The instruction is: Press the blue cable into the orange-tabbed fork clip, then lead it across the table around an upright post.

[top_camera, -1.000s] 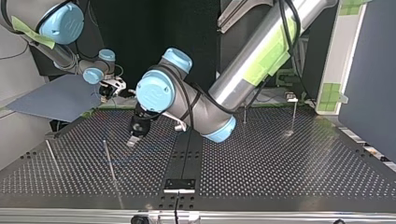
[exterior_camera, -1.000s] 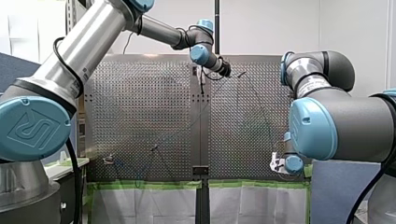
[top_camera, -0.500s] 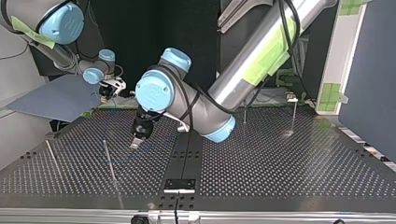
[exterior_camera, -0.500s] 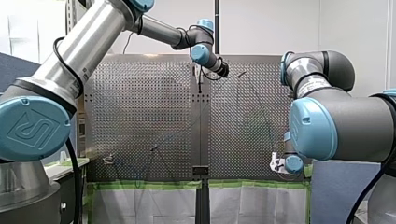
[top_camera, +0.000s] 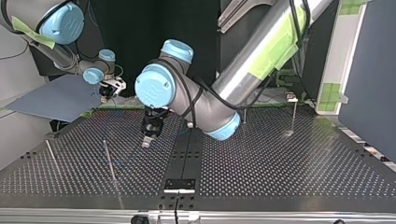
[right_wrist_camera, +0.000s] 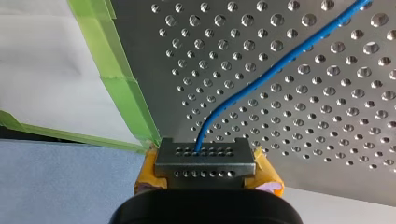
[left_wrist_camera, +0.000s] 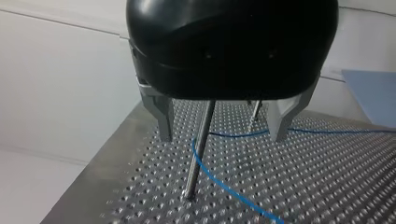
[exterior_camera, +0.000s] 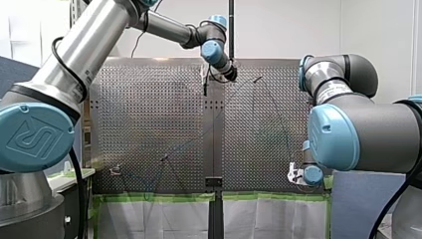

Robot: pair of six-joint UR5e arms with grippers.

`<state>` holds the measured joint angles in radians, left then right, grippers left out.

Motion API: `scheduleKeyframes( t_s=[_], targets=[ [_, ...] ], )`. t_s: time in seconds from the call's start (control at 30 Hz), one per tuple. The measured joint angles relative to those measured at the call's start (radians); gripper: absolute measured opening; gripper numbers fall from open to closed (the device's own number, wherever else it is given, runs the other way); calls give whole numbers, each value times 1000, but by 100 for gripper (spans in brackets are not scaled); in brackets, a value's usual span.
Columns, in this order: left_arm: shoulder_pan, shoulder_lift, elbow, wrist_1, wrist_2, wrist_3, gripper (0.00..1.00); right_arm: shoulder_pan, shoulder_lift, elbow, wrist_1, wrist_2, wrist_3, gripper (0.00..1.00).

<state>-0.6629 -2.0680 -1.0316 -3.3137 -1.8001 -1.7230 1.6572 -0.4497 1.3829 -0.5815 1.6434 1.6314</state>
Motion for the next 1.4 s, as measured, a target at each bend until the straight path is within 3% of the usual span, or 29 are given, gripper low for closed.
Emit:
scheduleKeyframes(
  t_s=[0.37, 1.4],
  targets=[
    [39, 114, -114, 99, -50, -40, 98, 6, -1, 0, 3, -2, -1, 0],
    [37, 410, -410, 395, -50, -126, 98, 11, 0, -6, 8, -3, -3, 0]
  ],
)
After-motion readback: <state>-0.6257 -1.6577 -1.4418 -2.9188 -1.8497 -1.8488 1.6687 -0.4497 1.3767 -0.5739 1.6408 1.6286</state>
